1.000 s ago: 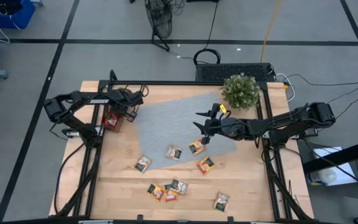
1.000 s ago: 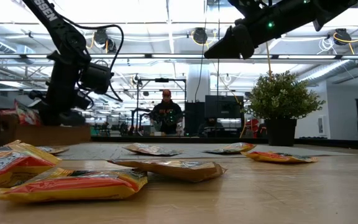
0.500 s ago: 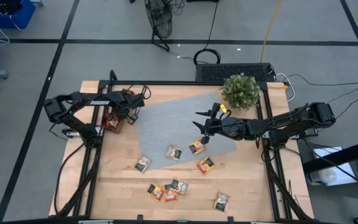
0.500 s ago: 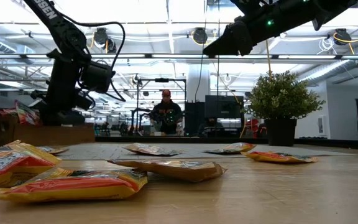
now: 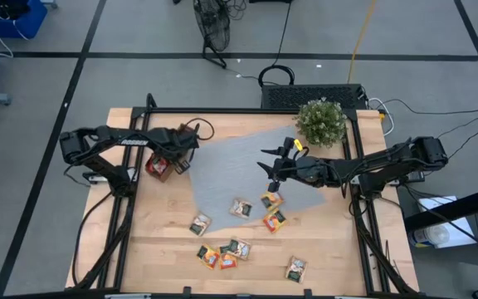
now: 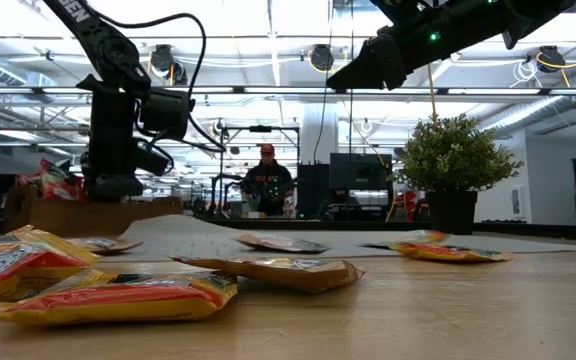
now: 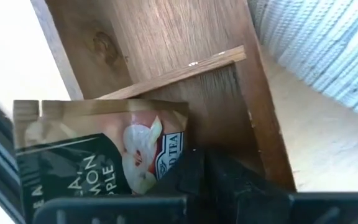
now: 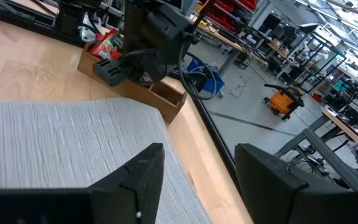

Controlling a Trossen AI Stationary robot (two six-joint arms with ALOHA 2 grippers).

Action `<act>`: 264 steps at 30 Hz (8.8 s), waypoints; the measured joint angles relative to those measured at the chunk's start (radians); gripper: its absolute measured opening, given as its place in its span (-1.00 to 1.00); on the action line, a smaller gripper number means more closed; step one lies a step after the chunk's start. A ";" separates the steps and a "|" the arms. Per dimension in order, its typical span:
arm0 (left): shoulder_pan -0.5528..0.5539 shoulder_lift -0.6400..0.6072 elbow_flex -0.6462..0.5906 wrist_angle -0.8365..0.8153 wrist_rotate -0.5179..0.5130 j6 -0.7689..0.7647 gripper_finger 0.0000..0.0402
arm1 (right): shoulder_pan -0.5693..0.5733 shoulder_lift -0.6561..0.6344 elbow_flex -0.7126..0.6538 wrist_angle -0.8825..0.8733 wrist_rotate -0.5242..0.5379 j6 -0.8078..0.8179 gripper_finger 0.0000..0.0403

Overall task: Pick & Place Tea
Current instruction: Put the brown tea bag into the middle section of the wooden organizer

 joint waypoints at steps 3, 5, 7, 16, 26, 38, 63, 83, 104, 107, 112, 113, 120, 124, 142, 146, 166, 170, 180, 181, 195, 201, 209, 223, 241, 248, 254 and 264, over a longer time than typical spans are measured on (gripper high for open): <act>-0.005 0.000 0.000 0.000 -0.015 0.003 -0.83 | 0.000 0.000 0.000 0.000 0.000 0.000 -0.10; -0.008 0.000 0.000 0.000 -0.020 0.014 -0.83 | 0.000 0.000 0.000 0.000 0.000 0.000 -0.10; -0.013 0.000 0.000 0.005 -0.023 0.038 -0.83 | 0.000 0.000 0.000 0.000 0.000 0.000 -0.10; -0.038 0.000 0.000 0.114 0.061 0.110 -0.83 | 0.000 0.000 0.000 0.000 0.000 0.002 -0.10; -0.043 0.000 0.000 0.096 0.021 0.074 -0.82 | 0.000 0.000 0.000 0.002 0.000 0.004 -0.10; -0.044 0.001 0.149 -0.029 0.023 0.008 -0.82 | 0.000 0.000 0.000 0.016 0.000 0.007 -0.10; -0.427 -0.641 -0.107 0.742 0.044 0.216 -0.82 | 0.183 0.283 0.185 -0.369 -0.267 0.296 -0.10; -0.439 -0.712 -0.172 0.786 0.025 0.057 -0.82 | 0.168 0.666 0.517 -0.531 -0.389 0.538 -0.20; -0.439 -0.712 -0.172 0.787 0.025 0.055 -0.82 | 0.271 0.464 0.516 -0.895 -0.309 0.912 -0.32; -0.439 -0.712 -0.172 0.787 0.025 0.055 -0.82 | 0.274 0.479 0.553 -0.977 -0.272 0.988 -0.33; -0.439 -0.712 -0.172 0.787 0.025 0.054 -0.82 | 0.250 0.566 0.616 -1.064 -0.262 1.117 -0.34; -0.439 -0.712 -0.172 0.787 0.025 0.054 -0.82 | 0.246 0.583 0.624 -1.074 -0.265 1.134 -0.34; -0.439 -0.712 -0.172 0.787 0.025 0.054 -0.82 | 0.227 0.673 0.640 -1.131 -0.362 1.273 -0.34; -0.439 -0.712 -0.172 0.787 0.025 0.054 -0.82 | 0.225 0.665 0.637 -1.125 -0.385 1.338 -0.34; -0.439 -0.712 -0.171 0.787 0.025 0.055 -0.82 | 0.198 0.648 0.563 -0.576 -0.475 0.782 -0.34; -0.439 -0.711 -0.171 0.787 0.025 0.056 -0.82 | 0.202 0.619 0.561 -0.612 -0.631 0.868 -0.34; -0.439 -0.711 -0.171 0.787 0.025 0.055 -0.82 | 0.262 0.602 0.524 -0.903 -0.290 0.730 -0.34; -0.439 -0.711 -0.171 0.787 0.025 0.055 -0.82 | 0.262 0.602 0.487 -0.847 -0.313 0.759 -0.34; -0.439 -0.711 -0.171 0.787 0.025 0.055 -0.82 | 0.262 0.602 0.515 -0.862 -0.315 0.816 -0.34; -0.439 -0.711 -0.171 0.787 0.025 0.055 -0.82 | 0.262 0.602 0.522 -0.861 -0.315 0.819 -0.34; -0.439 -0.711 -0.171 0.787 0.025 0.055 -0.82 | 0.270 0.642 0.560 -0.822 -0.296 0.843 -0.34; -0.439 -0.711 -0.171 0.787 0.025 0.055 -0.82 | 0.282 0.699 0.563 -0.798 -0.273 0.857 -0.34; -0.439 -0.711 -0.171 0.787 0.025 0.055 -0.82 | 0.289 0.720 0.563 -0.880 -0.208 0.919 -0.60; -0.439 -0.711 -0.172 0.787 0.025 0.055 -0.82 | 0.326 0.715 0.553 -0.743 0.106 0.428 -0.97; -0.435 -0.711 -0.172 0.845 0.025 0.020 -0.82 | 0.054 0.709 0.439 0.239 0.185 -0.632 -1.00; -0.414 -0.664 -0.172 0.857 0.015 -0.094 -0.82 | -0.027 0.707 0.401 0.464 0.055 -0.724 -1.00; -0.368 -0.555 -0.172 0.890 0.028 -0.242 -0.82 | -0.058 0.707 0.401 0.486 -0.006 -0.698 -1.00; -0.351 -0.457 -0.172 1.041 0.178 -0.356 -0.82 | -0.094 0.706 0.401 0.494 -0.029 -0.651 -1.00</act>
